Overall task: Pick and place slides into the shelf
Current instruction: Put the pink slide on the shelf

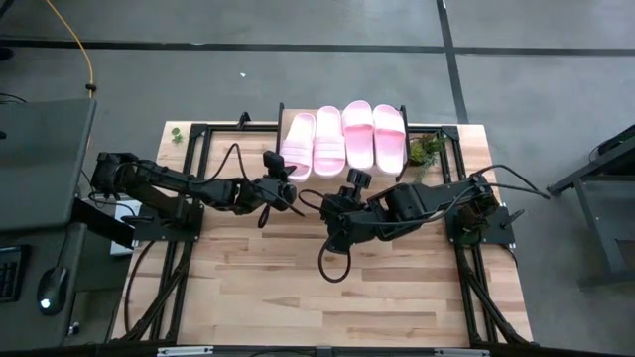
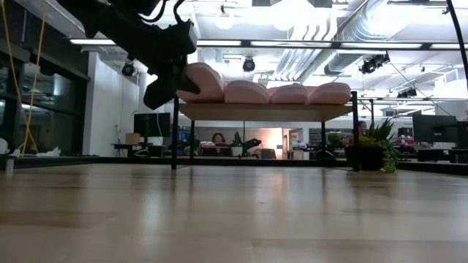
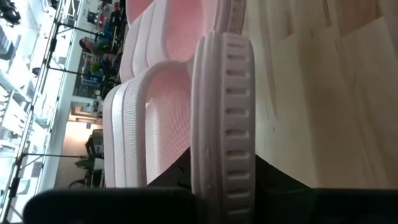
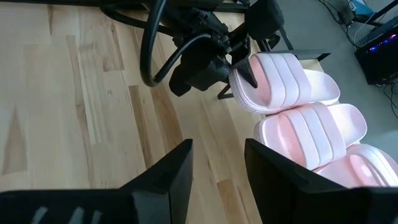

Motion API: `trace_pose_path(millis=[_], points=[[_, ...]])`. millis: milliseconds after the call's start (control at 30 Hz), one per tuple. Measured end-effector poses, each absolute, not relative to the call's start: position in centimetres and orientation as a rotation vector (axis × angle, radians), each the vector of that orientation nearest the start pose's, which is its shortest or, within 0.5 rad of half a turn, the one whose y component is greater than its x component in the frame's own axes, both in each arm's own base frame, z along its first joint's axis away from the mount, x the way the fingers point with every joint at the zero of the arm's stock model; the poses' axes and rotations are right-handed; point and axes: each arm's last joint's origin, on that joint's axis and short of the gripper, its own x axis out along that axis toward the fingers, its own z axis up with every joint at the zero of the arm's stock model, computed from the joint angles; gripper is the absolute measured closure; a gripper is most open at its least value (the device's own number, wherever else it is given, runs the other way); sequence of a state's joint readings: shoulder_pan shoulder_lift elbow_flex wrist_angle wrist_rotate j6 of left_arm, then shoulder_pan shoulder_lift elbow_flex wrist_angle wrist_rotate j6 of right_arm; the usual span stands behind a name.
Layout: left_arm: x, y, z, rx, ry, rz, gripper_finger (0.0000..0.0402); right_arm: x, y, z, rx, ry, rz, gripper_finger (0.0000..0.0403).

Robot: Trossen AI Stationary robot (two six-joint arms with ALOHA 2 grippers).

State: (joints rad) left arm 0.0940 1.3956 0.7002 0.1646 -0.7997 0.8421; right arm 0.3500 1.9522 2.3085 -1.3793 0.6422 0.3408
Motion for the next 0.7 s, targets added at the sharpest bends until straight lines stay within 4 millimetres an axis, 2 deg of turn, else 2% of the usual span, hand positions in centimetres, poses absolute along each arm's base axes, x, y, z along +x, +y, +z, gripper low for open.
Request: trace_pose_path(millis=[167, 433, 700], points=[[27.3, 5.0, 20.8, 0.94, 0.861, 0.627, 0.0359, 35.8, 11.2, 41.3, -0.171, 0.835, -0.409, 0.0267], [27.0, 6.8, 20.8, 0.873, 0.852, 0.63, 0.0359, 35.8, 11.2, 41.3, -0.168, 0.832, -0.407, 0.0267], [27.1, 6.7, 20.7, 0.848, 0.832, 0.581, 0.035, 35.8, 11.2, 41.3, -0.168, 0.832, -0.407, 0.0267]])
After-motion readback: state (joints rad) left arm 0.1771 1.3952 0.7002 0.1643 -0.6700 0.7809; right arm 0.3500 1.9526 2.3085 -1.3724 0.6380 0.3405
